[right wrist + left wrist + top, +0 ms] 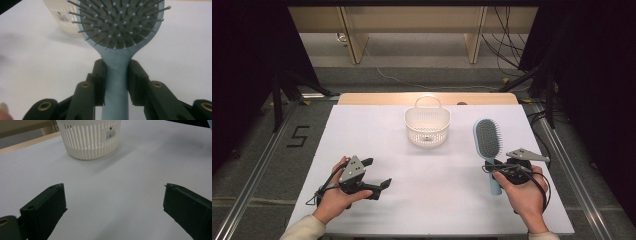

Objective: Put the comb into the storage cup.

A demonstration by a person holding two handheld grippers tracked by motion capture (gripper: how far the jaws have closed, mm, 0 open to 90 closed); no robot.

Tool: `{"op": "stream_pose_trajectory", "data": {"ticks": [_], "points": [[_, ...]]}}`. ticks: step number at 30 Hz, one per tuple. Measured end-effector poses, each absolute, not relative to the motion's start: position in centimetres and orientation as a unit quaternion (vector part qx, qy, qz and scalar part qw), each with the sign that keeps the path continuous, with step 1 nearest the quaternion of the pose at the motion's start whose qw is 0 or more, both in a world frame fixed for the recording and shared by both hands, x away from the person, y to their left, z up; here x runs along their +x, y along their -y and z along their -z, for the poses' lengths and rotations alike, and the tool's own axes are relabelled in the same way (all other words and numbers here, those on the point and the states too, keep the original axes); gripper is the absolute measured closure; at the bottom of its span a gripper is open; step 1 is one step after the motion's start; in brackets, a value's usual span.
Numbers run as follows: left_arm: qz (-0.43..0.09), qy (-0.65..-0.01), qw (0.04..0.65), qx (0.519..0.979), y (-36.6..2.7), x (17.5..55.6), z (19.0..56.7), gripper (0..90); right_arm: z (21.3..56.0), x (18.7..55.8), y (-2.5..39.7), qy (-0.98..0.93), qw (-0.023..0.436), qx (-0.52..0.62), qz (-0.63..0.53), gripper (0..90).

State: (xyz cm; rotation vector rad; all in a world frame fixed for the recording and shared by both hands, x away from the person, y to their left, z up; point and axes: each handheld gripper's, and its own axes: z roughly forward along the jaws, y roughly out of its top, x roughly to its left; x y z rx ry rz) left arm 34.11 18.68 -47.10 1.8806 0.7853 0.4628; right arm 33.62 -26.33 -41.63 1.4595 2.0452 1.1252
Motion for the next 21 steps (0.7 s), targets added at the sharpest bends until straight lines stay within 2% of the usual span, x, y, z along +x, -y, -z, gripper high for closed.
{"op": "stream_pose_trajectory", "data": {"ticks": [21], "points": [[-0.193, -0.324, 0.501, 0.779, -18.75, 34.19, 47.12, 4.0, 41.31, 34.36, 25.9, -0.718, 0.199, 0.519, -0.418, 70.7]]}}
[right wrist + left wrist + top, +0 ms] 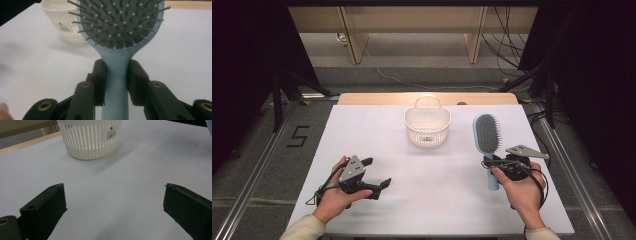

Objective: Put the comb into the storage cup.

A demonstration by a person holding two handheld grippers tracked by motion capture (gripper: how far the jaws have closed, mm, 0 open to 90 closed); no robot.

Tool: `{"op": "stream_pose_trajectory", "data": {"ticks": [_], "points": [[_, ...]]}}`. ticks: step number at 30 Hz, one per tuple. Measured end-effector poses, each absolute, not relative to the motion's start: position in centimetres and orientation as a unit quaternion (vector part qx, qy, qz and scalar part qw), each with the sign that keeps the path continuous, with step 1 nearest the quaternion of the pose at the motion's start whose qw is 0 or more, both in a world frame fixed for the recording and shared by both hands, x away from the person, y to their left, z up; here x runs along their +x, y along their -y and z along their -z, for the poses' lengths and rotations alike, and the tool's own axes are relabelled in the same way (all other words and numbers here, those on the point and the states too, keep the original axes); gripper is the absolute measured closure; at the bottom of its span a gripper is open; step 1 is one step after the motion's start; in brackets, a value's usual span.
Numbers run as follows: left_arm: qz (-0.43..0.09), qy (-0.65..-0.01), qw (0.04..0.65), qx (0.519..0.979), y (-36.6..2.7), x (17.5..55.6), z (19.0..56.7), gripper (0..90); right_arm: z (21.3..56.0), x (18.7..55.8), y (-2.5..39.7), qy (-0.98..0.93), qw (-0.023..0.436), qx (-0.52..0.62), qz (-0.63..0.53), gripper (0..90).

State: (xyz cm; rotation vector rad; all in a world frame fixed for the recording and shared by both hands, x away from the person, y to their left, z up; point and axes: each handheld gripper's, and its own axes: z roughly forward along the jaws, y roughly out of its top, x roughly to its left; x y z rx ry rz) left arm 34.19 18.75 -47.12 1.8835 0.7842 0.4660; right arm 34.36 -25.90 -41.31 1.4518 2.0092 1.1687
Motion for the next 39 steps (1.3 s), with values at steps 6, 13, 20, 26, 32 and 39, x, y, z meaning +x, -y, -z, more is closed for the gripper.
{"op": "stream_pose_trajectory", "data": {"ticks": [6, 13, 20, 26, 32, 39], "points": [[-0.193, -0.324, 0.5, 0.78, -18.72, 34.18, 47.1, 4.0, 41.4, 34.49, 25.64, -0.719, 0.2, 0.517, -0.419, 70.7], [-0.194, -0.325, 0.5, 0.779, -18.79, 34.21, 47.11, 4.1, 41.25, 34.61, 25.43, -0.715, 0.205, 0.517, -0.424, 70.7], [-0.194, -0.325, 0.5, 0.779, -18.77, 34.19, 47.1, 4.0, 41.1, 34.82, 25.27, -0.714, 0.207, 0.515, -0.427, 70.7], [-0.194, -0.324, 0.5, 0.779, -18.78, 34.21, 47.09, 4.0, 40.99, 34.96, 25.15, -0.711, 0.21, 0.515, -0.43, 70.7], [-0.194, -0.325, 0.5, 0.779, -18.8, 34.21, 47.1, 4.1, 40.81, 35.14, 25.11, -0.708, 0.211, 0.516, -0.434, 70.7], [-0.194, -0.325, 0.5, 0.779, -18.82, 34.22, 47.09, 4.1, 40.66, 35.33, 25.03, -0.704, 0.212, 0.516, -0.44, 70.7]]}}
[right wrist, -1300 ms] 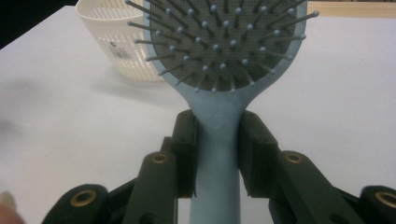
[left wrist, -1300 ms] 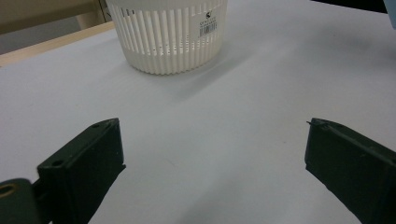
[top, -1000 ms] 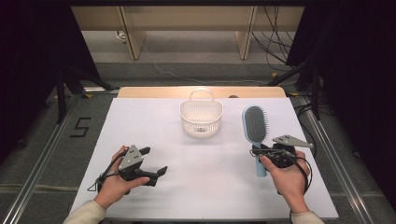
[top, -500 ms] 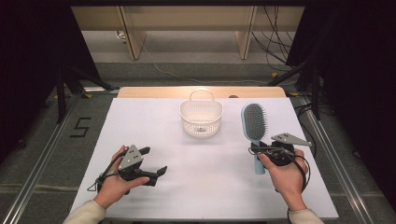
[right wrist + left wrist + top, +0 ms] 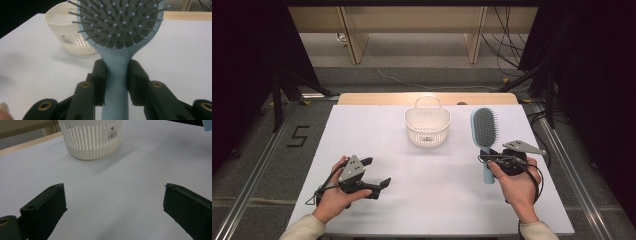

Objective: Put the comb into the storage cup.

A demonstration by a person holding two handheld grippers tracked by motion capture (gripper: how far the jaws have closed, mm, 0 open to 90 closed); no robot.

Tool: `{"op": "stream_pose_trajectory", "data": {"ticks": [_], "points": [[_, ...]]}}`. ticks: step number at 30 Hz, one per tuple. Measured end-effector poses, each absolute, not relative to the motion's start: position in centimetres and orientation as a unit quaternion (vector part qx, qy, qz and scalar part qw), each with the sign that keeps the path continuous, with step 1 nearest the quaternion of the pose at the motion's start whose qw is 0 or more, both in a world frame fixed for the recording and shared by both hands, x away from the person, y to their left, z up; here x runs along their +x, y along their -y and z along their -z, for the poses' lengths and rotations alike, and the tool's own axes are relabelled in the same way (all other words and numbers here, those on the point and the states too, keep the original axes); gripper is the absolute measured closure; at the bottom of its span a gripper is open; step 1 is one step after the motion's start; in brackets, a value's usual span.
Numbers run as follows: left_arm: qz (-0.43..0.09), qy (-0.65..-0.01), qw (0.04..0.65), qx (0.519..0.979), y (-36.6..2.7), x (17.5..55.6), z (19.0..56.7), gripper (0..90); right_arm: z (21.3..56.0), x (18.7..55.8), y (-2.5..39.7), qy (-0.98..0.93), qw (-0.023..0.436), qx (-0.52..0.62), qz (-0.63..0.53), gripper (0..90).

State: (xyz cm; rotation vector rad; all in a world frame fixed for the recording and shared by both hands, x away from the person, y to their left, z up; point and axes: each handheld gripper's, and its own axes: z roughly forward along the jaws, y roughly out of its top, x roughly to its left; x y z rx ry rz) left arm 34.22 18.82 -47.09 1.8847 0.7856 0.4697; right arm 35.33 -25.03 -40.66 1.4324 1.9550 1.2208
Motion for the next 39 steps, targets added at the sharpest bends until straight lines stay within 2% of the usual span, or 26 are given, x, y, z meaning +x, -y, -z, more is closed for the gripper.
{"op": "stream_pose_trajectory", "data": {"ticks": [39], "points": [[-0.195, -0.325, 0.5, 0.778, -18.88, 34.25, 47.04, 4.2, 39.79, 36.26, 24.55, -0.692, 0.225, 0.512, -0.457, 70.7]]}}
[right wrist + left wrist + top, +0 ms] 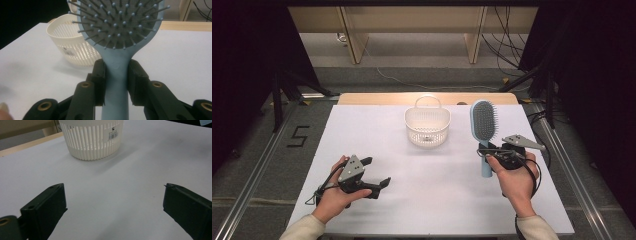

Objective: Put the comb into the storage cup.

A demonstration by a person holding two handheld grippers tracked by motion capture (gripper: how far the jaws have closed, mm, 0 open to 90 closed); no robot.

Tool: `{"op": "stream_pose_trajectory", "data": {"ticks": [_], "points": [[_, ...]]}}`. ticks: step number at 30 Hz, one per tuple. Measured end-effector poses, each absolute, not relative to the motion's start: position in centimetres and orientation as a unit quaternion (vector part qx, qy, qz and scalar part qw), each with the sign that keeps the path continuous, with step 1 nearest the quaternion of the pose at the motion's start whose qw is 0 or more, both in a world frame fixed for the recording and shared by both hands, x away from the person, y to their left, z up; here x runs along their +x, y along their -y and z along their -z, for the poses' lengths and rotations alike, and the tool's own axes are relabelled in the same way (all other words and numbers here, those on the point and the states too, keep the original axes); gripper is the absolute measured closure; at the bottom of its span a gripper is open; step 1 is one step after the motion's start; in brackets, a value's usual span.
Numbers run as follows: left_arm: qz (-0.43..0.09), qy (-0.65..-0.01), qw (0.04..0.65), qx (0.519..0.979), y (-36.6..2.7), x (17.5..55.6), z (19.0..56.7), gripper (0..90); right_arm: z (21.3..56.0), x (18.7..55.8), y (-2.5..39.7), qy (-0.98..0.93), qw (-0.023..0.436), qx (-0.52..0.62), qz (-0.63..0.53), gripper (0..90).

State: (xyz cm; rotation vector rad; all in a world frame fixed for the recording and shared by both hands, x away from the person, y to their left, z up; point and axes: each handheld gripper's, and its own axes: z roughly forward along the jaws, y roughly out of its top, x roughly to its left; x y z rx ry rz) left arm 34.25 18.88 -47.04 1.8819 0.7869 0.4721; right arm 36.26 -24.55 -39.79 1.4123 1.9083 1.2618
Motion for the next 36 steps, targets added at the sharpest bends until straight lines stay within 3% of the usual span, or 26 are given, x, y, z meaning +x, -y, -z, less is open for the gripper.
{"op": "stream_pose_trajectory", "data": {"ticks": [36], "points": [[-0.197, -0.326, 0.499, 0.779, -18.88, 34.27, 47.08, 4.2, 39.02, 36.75, 24.24, -0.684, 0.234, 0.507, -0.468, 70.7]]}}
